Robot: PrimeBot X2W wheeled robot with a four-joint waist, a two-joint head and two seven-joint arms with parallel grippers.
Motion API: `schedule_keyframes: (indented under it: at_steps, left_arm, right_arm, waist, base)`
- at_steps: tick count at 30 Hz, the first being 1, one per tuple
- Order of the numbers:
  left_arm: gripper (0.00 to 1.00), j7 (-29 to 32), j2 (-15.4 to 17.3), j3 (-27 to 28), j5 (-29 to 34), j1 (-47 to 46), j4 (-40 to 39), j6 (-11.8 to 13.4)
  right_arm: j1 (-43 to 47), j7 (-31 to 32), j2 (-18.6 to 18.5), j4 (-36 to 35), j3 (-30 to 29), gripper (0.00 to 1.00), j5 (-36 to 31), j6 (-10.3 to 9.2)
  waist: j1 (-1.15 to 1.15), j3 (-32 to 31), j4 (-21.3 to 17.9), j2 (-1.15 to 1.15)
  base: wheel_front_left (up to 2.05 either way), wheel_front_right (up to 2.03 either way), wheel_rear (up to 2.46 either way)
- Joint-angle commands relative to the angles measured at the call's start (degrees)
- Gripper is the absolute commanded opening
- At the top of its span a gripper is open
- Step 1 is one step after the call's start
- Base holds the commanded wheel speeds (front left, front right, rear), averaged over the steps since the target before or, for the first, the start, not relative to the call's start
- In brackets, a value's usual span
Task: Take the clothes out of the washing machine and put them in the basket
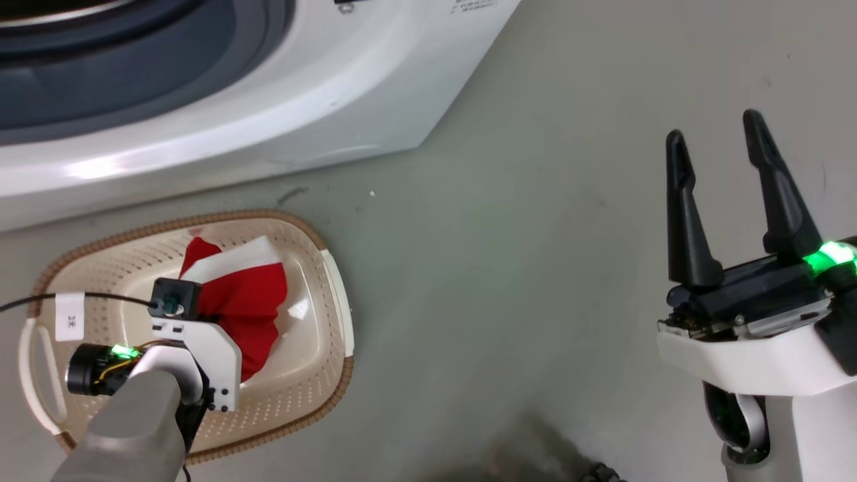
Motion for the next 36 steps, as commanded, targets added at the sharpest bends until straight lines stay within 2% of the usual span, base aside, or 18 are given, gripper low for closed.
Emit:
schedule_keyframes:
  at_steps: [1, 11, 18, 19, 20, 26, 36]
  left_arm:
    - [0.00, 0.99, -0.01, -0.22, 0.26, -1.45, 1.55, -0.15]
    - [0.00, 5.91, -0.19, -1.80, 1.27, -5.90, 6.78, 1.19]
    - [0.00, 5.52, -0.85, -1.94, 0.92, -7.33, 7.48, 2.00]
    - [0.27, 5.46, -0.98, -1.95, 0.89, -7.34, 7.56, 2.06]
    - [1.00, 4.81, -1.04, -2.29, 1.34, -7.33, 7.58, 2.19]
    - [1.00, 2.50, -2.16, -1.90, 0.24, -4.96, 7.89, 2.58]
    - [1.00, -4.64, -4.53, -0.63, -1.85, 1.60, 7.99, 1.79]
  right_arm:
    - [-1.44, -0.12, 0.05, -0.50, -0.23, 1.00, 0.66, -0.04]
    - [-3.73, -0.12, 0.04, -1.59, -1.31, 1.00, 1.51, -0.04]
    - [-4.28, -0.12, 0.04, -1.50, -1.62, 1.00, 1.64, -0.04]
    - [-4.31, -0.12, 0.04, -1.32, -1.64, 1.00, 1.58, -0.04]
    - [-4.28, -0.12, 0.04, -1.12, -1.59, 1.00, 1.48, -0.04]
    - [-2.81, -0.12, 0.03, 0.55, -1.24, 1.00, 0.96, -0.04]
    - [2.50, -0.12, 0.01, 3.70, -0.54, 1.00, -0.76, -0.04]
  waist:
    - [-0.01, 3.58, -0.67, 0.00]
    - [-0.01, 8.99, -1.12, 0.00]
    - [-0.01, 10.48, -0.85, 0.00]
    - [-0.01, 10.36, -0.76, 0.00]
    - [-0.01, 10.09, -0.68, 0.00]
    - [-0.01, 6.27, -0.13, 0.00]
    - [-0.01, -4.78, 1.79, 0.00]
  base:
    - [0.00, 0.00, 0.00]
    - [0.00, 0.00, 0.00]
    - [0.00, 0.00, 0.00]
    - [0.00, 0.00, 0.00]
    - [0.00, 0.00, 0.00]
    - [0.00, 0.00, 0.00]
    - [0.00, 0.00, 0.00]
